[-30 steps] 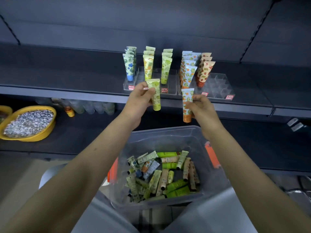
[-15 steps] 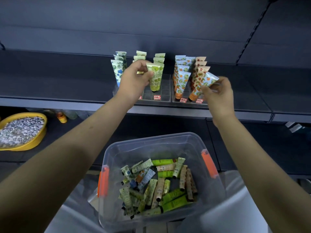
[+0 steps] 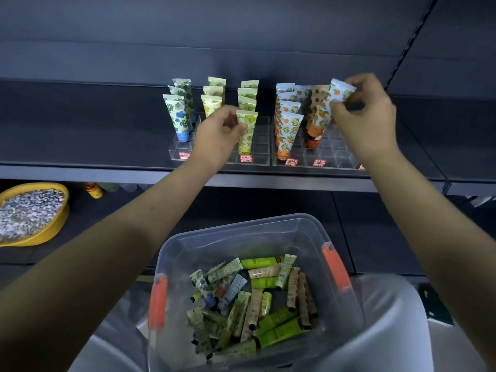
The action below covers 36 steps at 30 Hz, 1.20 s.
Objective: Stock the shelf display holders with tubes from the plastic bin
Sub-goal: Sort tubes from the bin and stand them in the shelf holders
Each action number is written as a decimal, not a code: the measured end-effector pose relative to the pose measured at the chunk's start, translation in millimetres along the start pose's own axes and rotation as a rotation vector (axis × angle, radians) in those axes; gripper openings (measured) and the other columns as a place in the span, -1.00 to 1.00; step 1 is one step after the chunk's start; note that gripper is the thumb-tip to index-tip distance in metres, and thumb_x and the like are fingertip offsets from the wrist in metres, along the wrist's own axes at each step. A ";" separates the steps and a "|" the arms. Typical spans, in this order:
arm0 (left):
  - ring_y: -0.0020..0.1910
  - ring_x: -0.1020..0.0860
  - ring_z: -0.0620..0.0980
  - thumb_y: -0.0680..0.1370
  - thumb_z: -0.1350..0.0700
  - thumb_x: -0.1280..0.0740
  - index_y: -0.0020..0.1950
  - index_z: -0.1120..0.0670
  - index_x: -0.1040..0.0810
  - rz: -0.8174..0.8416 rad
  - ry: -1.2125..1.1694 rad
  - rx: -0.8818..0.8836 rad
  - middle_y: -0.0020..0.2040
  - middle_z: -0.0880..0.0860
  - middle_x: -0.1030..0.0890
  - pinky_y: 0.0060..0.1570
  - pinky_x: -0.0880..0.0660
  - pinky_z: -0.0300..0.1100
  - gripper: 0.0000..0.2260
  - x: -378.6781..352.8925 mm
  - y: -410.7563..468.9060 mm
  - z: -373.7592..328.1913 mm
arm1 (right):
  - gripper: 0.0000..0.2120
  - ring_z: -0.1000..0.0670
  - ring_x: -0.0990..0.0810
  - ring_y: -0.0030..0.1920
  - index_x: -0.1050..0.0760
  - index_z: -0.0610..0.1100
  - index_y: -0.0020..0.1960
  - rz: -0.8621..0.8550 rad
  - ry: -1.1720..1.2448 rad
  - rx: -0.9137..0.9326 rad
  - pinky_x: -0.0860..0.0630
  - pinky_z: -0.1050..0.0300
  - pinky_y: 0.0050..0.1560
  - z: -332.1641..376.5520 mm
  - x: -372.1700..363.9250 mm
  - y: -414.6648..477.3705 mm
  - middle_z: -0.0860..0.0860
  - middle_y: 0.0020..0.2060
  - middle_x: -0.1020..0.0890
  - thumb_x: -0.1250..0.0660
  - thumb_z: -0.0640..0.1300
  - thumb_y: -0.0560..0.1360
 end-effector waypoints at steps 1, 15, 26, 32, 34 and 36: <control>-0.16 -0.52 0.01 0.55 0.18 -0.34 0.02 0.06 -0.49 0.004 0.025 -0.009 -0.24 -0.07 -0.46 0.07 -0.56 0.10 -0.92 0.3 1.8 0.3 | -0.78 -0.05 -0.62 -0.20 -0.46 -0.10 0.09 0.010 -0.017 0.017 -0.58 0.10 -0.12 1.8 0.7 4.8 0.01 -0.19 -0.58 -0.33 -0.17 0.45; -0.13 -0.56 0.03 0.55 0.15 -0.34 0.20 0.07 -0.53 0.005 0.410 -0.237 0.00 0.09 -0.53 -0.25 -0.31 -0.60 -0.77 10.4 13.8 -10.0 | -0.79 -0.10 -0.49 0.09 -0.60 -0.01 0.02 0.215 -0.353 0.167 -0.43 0.02 0.13 10.2 -24.2 50.0 -0.06 -0.02 -0.58 -0.43 -0.03 0.40; -0.16 -0.51 -0.03 0.56 0.18 -0.32 0.12 0.09 -0.56 0.031 0.390 -0.223 -0.07 0.00 -0.50 -0.27 -0.36 -0.57 -0.85 15.2 17.8 -16.1 | -0.70 -0.16 -0.29 0.33 -0.57 0.06 0.15 0.188 -0.480 0.074 -0.14 -0.04 0.28 -4.9 -37.3 54.8 -0.08 0.19 -0.48 -0.40 0.04 0.44; -0.16 -0.52 -0.04 0.56 0.17 -0.32 0.14 0.09 -0.56 0.030 0.393 -0.213 -0.06 0.00 -0.51 -0.25 -0.34 -0.56 -0.84 16.8 20.0 -12.9 | -0.74 -0.16 -0.30 0.32 -0.59 0.08 0.11 0.191 -0.489 0.048 -0.13 -0.03 0.27 -8.1 -39.6 59.4 -0.07 0.18 -0.48 -0.38 0.08 0.44; -0.14 -0.53 -0.03 0.56 0.16 -0.32 0.15 0.09 -0.55 0.030 0.397 -0.215 -0.06 0.00 -0.52 -0.26 -0.34 -0.57 -0.83 16.8 20.0 -13.0 | -0.76 -0.18 -0.29 0.32 -0.59 0.09 0.12 0.202 -0.521 0.057 -0.12 -0.04 0.29 -7.5 -41.8 59.1 -0.07 0.18 -0.48 -0.35 0.08 0.47; -0.13 -0.54 -0.02 0.56 0.16 -0.32 0.16 0.09 -0.55 0.036 0.408 -0.221 -0.06 0.00 -0.52 -0.24 -0.36 -0.52 -0.82 16.7 19.9 -13.8 | -0.79 -0.19 -0.29 0.32 -0.60 0.09 0.11 0.193 -0.554 0.079 -0.11 -0.05 0.30 -6.3 -43.4 59.1 -0.08 0.18 -0.47 -0.32 0.03 0.50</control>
Point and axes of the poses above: each hand's wrist, its own y-axis towards the middle knuckle, its own x-axis out of the back of the hand, z = x × y, the point moved 4 cm from there along y, towards the middle knuckle
